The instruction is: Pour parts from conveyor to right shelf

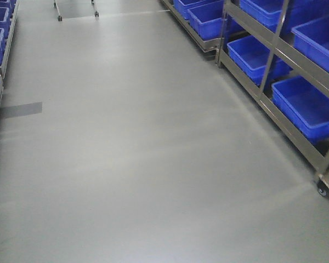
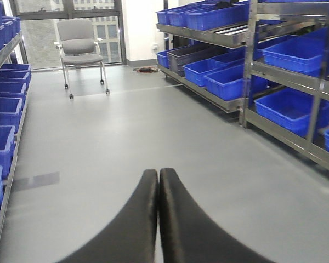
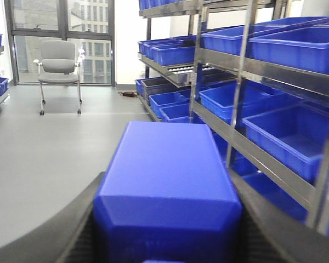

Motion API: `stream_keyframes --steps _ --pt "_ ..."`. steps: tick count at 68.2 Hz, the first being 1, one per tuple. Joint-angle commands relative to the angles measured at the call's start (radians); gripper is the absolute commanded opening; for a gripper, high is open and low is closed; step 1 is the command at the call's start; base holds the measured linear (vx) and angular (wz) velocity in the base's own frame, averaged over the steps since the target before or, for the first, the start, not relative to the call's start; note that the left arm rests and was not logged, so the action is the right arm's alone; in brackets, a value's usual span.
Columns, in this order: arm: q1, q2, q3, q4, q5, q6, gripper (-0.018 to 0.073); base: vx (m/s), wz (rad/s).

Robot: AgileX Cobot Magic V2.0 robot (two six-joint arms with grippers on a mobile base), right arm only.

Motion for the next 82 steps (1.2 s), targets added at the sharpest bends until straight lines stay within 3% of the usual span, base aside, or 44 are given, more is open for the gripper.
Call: stream_keyframes --steps 1,82 --pt "-0.006 0.014 -0.026 -0.006 -0.084 -0.002 -0.0006 0.65 0.13" --pt "-0.006 0.014 -0.026 -0.006 -0.084 -0.002 -0.0006 0.64 0.11"
